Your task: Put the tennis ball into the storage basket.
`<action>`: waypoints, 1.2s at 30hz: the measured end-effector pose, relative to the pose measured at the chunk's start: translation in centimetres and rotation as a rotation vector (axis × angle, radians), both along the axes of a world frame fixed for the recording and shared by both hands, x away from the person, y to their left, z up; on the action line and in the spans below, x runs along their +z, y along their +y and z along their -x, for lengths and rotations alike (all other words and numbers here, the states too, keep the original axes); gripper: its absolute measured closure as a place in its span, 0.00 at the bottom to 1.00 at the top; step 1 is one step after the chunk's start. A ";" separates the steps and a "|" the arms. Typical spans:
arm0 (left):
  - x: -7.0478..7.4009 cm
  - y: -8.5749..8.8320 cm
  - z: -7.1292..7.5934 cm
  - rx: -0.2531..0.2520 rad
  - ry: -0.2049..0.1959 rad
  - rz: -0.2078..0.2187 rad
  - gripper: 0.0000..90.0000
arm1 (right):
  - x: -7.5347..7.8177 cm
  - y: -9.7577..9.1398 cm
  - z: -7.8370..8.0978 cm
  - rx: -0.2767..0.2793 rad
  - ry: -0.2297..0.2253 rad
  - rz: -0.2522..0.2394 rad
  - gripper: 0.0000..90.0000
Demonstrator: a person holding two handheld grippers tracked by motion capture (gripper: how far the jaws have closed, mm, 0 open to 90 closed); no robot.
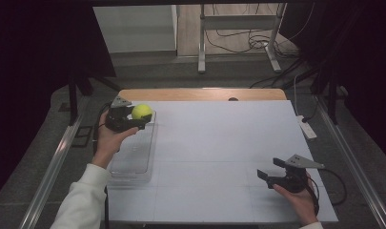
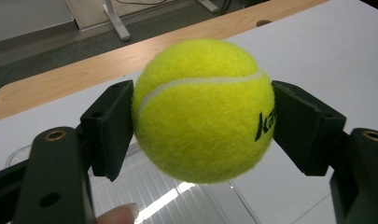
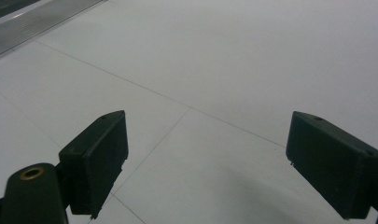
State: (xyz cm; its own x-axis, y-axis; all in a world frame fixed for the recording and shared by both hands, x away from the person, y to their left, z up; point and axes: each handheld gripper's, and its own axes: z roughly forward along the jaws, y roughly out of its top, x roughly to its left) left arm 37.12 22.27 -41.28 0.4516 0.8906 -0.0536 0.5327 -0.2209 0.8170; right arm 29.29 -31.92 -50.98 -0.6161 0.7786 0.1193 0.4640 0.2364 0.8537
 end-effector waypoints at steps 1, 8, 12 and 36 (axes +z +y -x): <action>0.0 0.1 0.0 0.002 0.000 -0.002 0.29 | 0.0 0.0 0.0 0.000 0.000 0.000 0.14; -0.1 0.8 -0.4 0.035 0.006 -0.003 0.29 | 0.0 0.0 0.0 0.002 0.000 -0.002 0.14; -0.5 1.2 -0.8 0.056 0.022 -0.010 0.29 | 0.0 0.0 0.0 0.004 0.000 -0.001 0.14; -2.8 2.9 -3.1 0.154 0.102 -0.056 0.29 | -0.1 0.1 0.0 0.004 0.000 0.003 0.14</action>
State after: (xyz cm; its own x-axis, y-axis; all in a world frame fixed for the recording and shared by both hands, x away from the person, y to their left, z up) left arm 40.21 25.20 -44.09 0.3042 0.9517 -0.0407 0.6431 -0.1737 0.7458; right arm 29.33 -31.84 -51.06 -0.6192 0.7764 0.1171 0.4634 0.2410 0.8528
